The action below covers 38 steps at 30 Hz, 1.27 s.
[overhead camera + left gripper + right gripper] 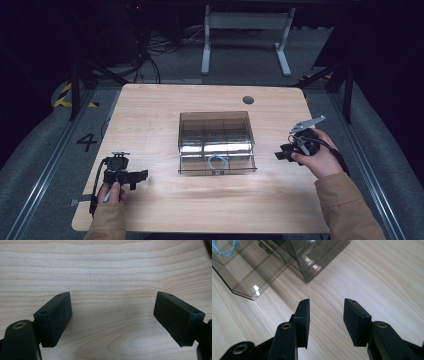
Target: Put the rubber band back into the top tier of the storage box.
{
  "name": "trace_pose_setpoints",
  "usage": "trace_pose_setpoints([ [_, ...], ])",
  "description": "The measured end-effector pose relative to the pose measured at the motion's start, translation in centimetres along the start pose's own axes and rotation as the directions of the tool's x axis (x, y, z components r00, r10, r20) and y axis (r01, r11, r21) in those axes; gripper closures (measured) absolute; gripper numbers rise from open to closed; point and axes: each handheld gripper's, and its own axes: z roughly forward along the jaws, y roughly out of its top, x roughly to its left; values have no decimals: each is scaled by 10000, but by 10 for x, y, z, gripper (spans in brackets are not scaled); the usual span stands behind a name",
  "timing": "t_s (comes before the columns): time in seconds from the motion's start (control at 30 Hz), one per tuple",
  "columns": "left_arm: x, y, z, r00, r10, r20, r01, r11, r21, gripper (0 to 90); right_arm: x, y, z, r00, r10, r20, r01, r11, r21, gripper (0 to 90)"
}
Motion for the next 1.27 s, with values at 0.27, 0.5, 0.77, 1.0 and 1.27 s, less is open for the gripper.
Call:
trace_pose_setpoints([
  [0.27, 0, 0, 0, 10000, -2, 13, 2, 10000, -7, 160, -4, -19, 17, 9992, 375, -149, -373, 9992, 173, 570],
  [0.5, 0, 0, 0, 10000, -9, -4, 9, 10000, -11, 160, -5, -31, 30, 9990, 444, -111, -440, 9986, 282, 564],
  [0.77, 0, 0, 0, 10000, 14, 10, -14, 10000, -7, 160, -3, -41, 43, 9985, 482, -245, -475, 9985, 277, 562],
  [1.0, 0, 0, 0, 10000, -15, -5, 15, 10000, 3, 160, 3, -46, 48, 9998, 135, -127, -132, 9996, 232, 559],
  [1.27, 0, 0, 1, 10000, -29, -40, 29, 10000, -23, 159, 8, -50, 48, 9999, -15, -164, 14, 10000, -95, 553],
])
